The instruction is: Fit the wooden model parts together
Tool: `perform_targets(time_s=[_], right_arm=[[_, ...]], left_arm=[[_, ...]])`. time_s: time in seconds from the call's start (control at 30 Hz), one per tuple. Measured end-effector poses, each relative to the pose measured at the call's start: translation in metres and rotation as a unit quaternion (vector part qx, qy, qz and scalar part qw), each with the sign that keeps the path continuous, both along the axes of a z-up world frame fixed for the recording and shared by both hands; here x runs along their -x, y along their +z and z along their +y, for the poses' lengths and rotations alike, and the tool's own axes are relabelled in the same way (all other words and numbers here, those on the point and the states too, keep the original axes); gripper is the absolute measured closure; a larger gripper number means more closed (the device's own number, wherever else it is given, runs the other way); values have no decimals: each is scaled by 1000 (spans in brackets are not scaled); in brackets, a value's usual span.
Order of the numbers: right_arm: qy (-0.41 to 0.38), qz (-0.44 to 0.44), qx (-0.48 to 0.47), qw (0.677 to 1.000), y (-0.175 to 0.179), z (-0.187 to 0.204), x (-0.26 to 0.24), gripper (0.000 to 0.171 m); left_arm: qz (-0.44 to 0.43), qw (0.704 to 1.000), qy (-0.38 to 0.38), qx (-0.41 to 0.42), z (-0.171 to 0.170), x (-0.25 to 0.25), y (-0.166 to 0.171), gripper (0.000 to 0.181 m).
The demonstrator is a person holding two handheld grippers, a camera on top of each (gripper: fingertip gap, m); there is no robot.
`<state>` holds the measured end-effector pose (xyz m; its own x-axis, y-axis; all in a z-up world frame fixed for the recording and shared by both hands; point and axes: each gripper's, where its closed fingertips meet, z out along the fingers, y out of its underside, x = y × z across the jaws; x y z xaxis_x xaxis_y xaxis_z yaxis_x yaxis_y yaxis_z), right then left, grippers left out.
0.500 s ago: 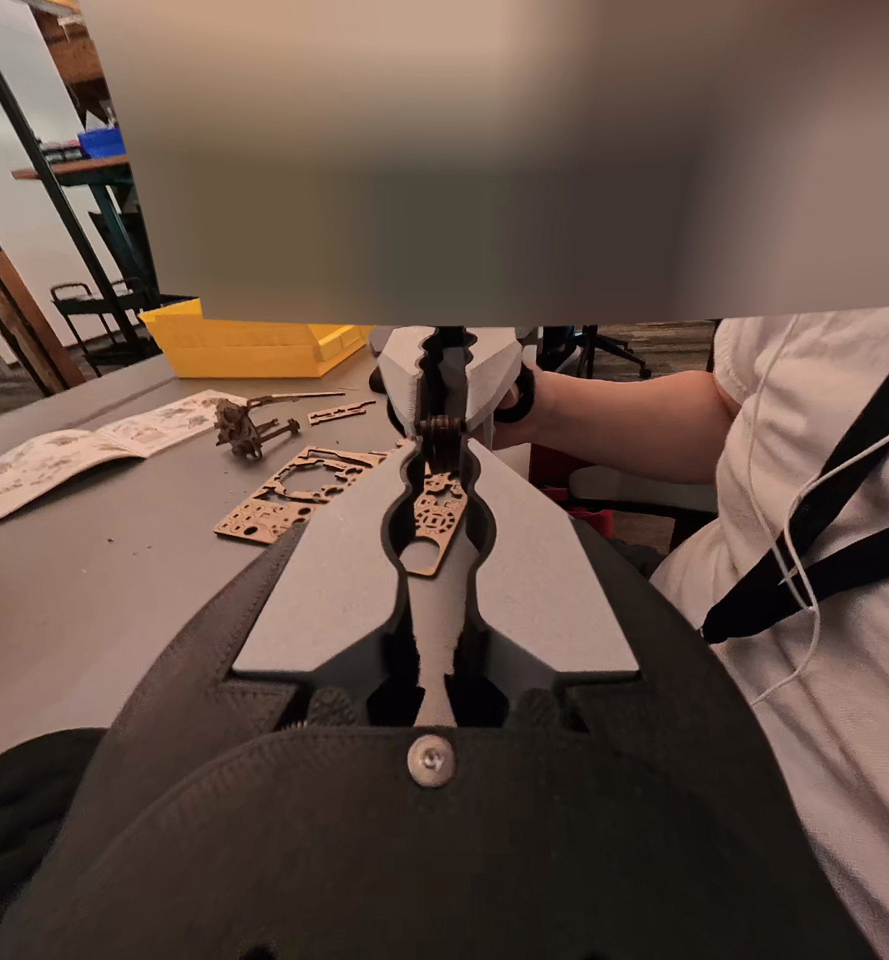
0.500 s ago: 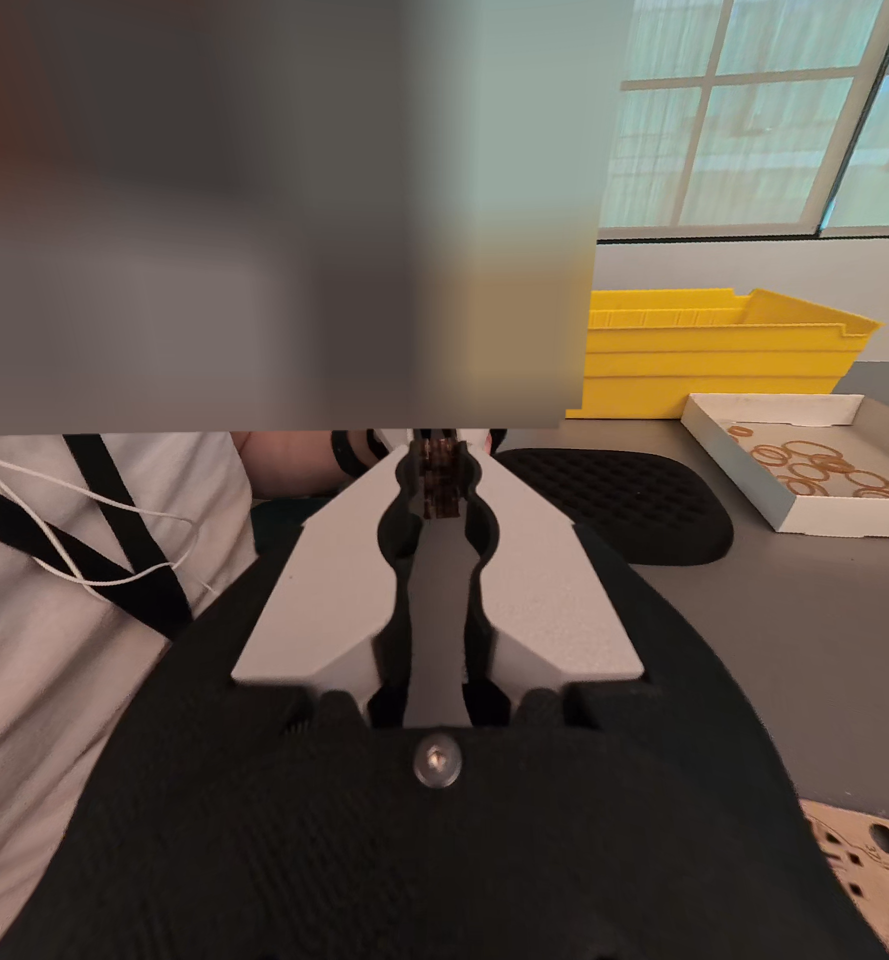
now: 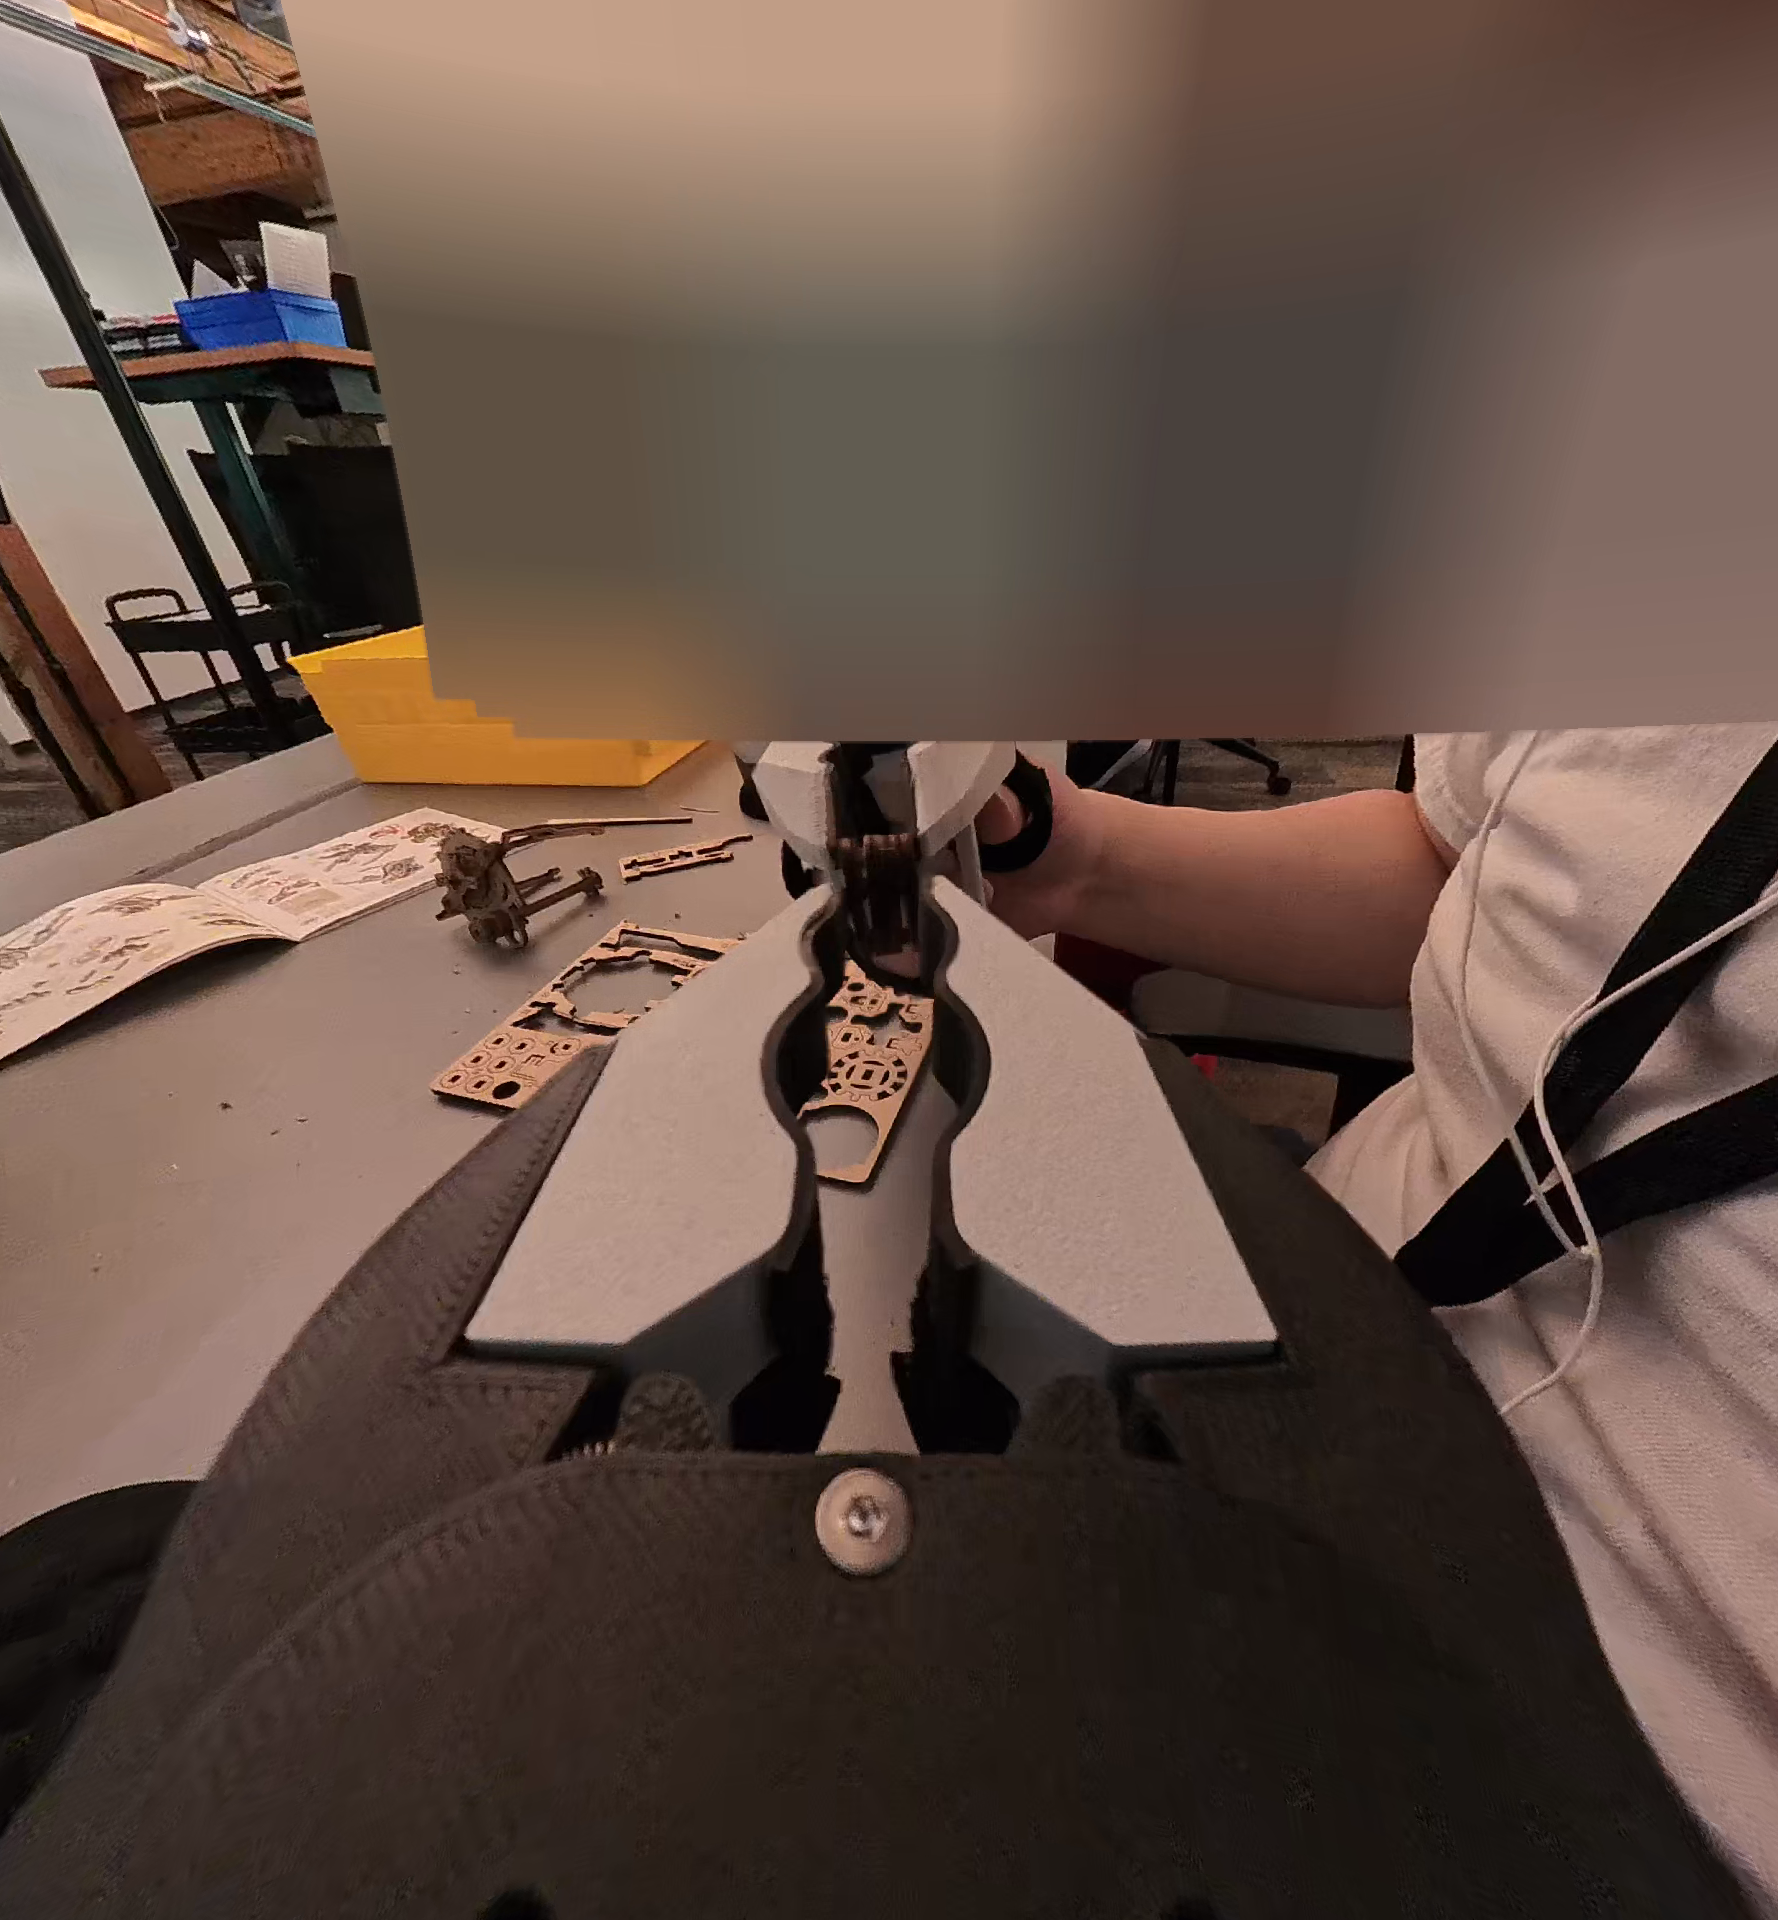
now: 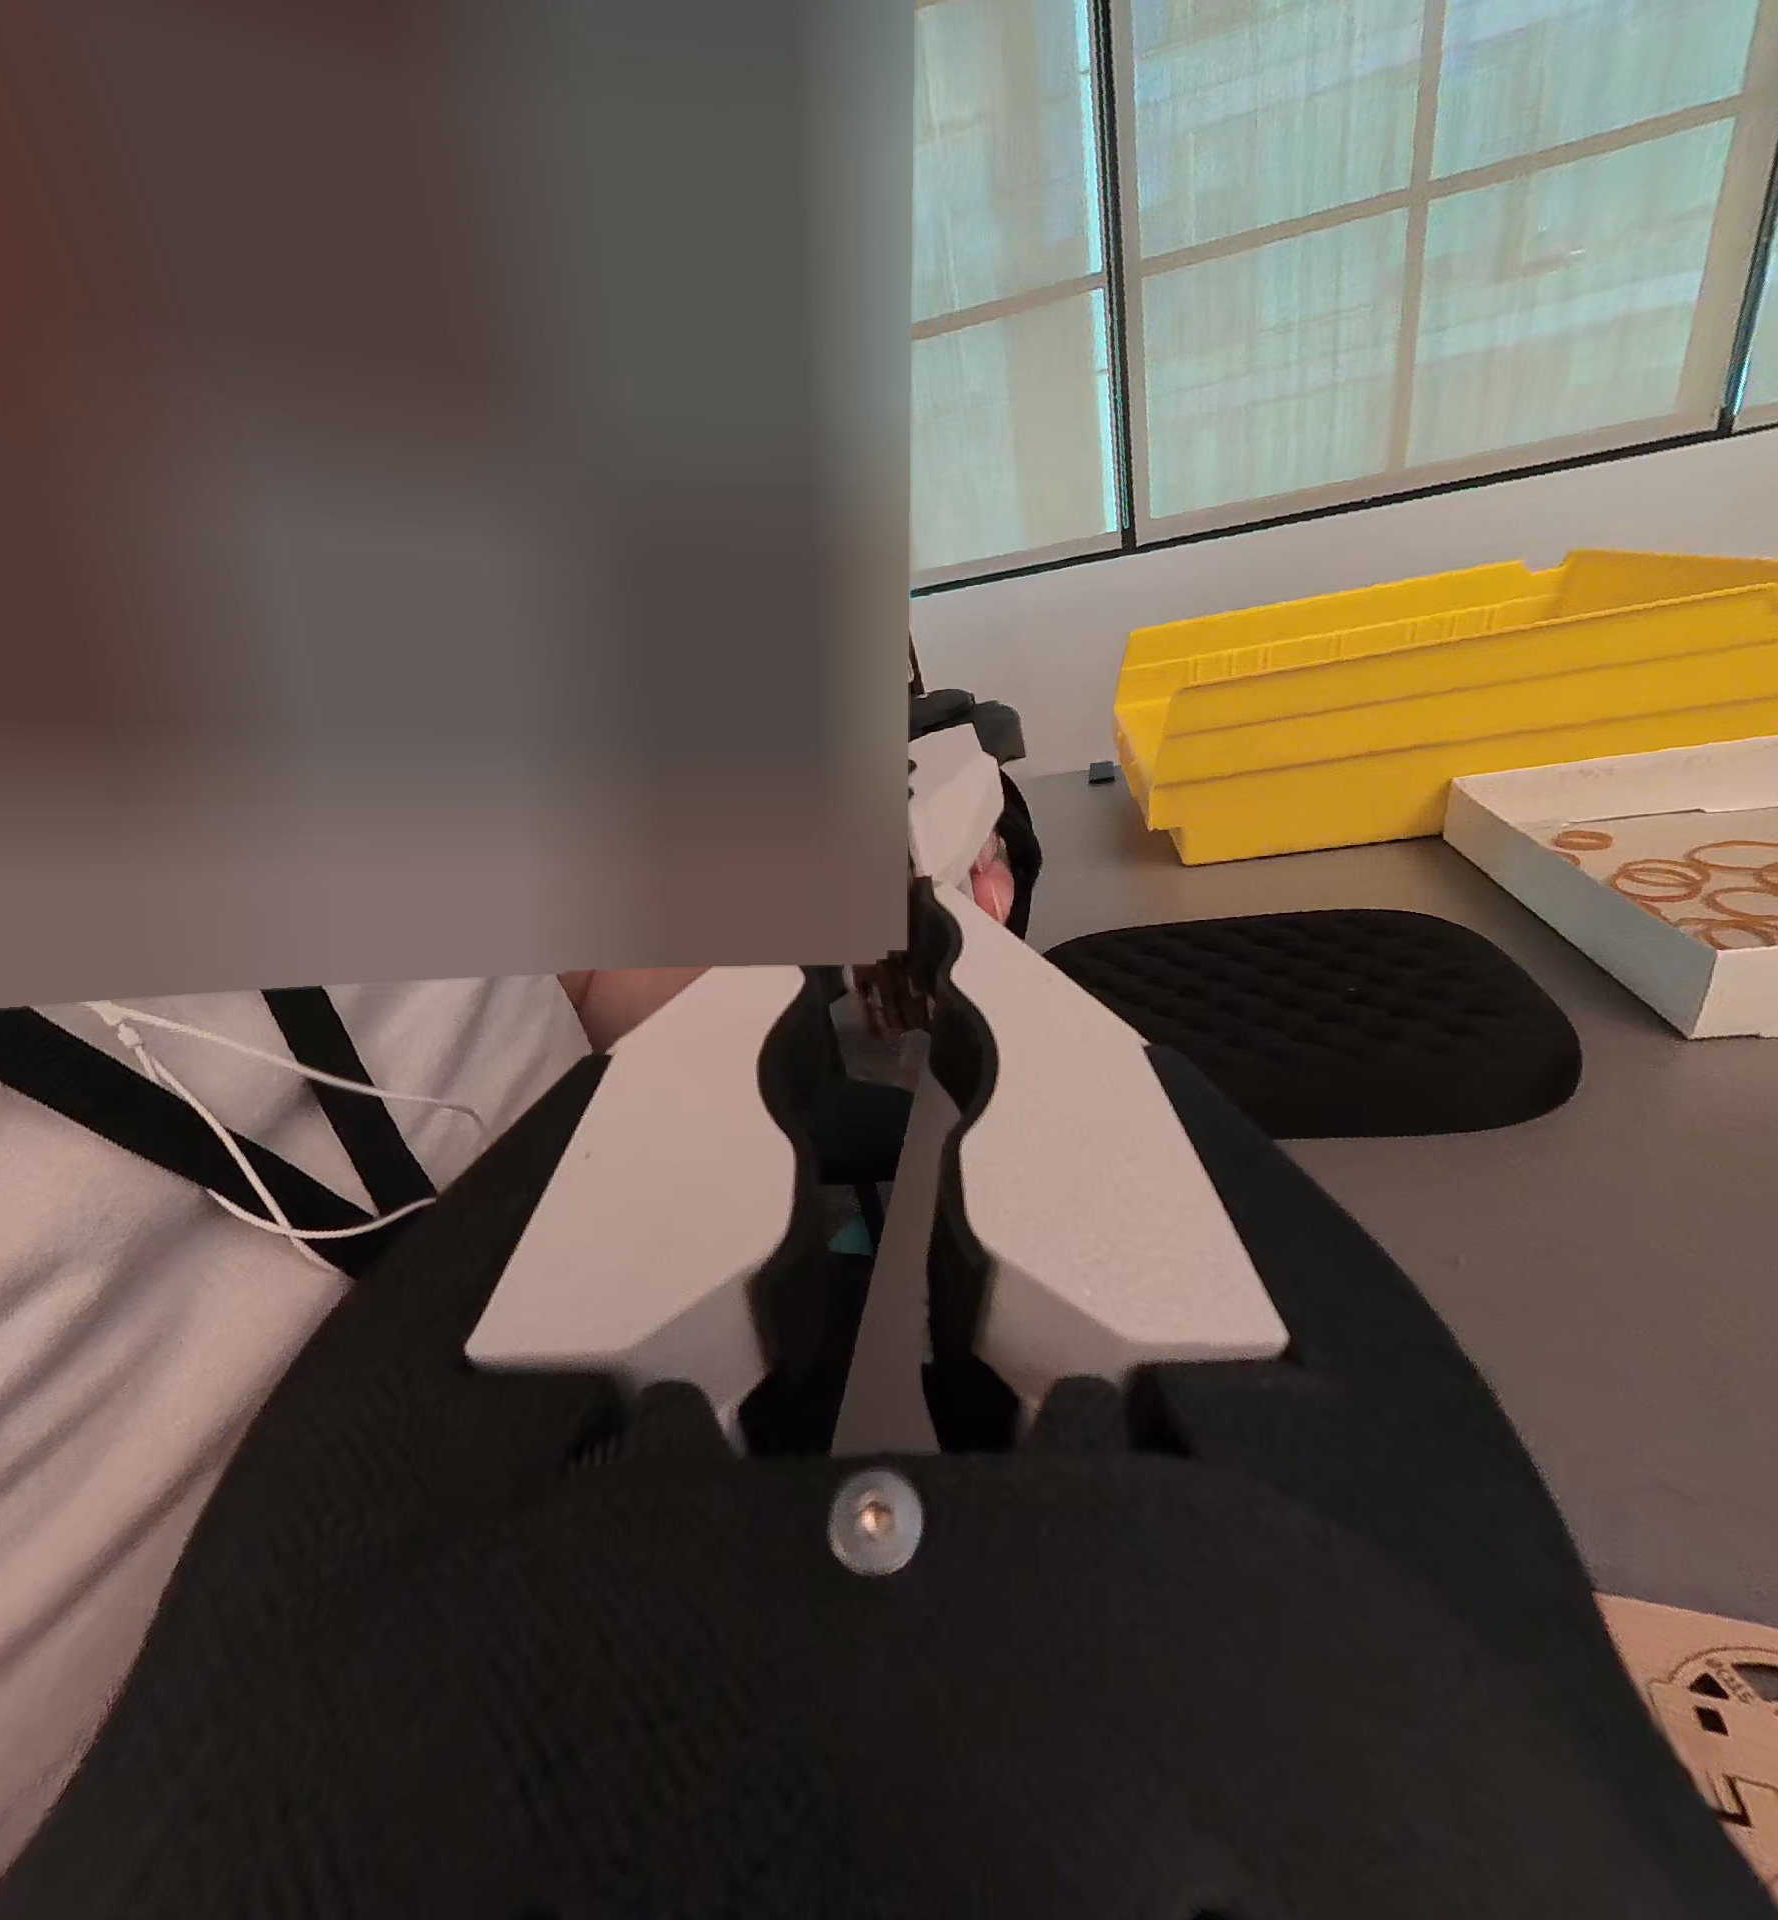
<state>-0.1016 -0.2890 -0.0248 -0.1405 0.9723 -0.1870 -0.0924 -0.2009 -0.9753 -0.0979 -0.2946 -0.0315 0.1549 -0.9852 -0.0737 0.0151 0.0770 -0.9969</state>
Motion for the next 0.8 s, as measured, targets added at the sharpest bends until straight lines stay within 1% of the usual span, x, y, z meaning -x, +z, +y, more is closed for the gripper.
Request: perform_targets(time_s=[0.03,0.1,0.2,0.33,0.6,0.8], right_arm=[[4,1,8,1000,0,0,-1,159],[4,3,21,1000,-1,3,-1,159],[5,7,47,999,-2,7,-1,159],[12,6,60,998,-4,7,-1,159],[7,6,61,998,-8,8,-1,159],[-1,9,32,999,-9,6,0,160]], left_arm=[[-5,1000,-1,5,1,1,1,175],[-11,1000,-3,17,2,1,2,172],[-4,999,-3,45,7,-1,-2,153],[-1,998,-10,62,8,-3,-4,167],[1,997,-21,72,9,-6,-7,169],[6,998,-21,64,7,-5,-9,170]])
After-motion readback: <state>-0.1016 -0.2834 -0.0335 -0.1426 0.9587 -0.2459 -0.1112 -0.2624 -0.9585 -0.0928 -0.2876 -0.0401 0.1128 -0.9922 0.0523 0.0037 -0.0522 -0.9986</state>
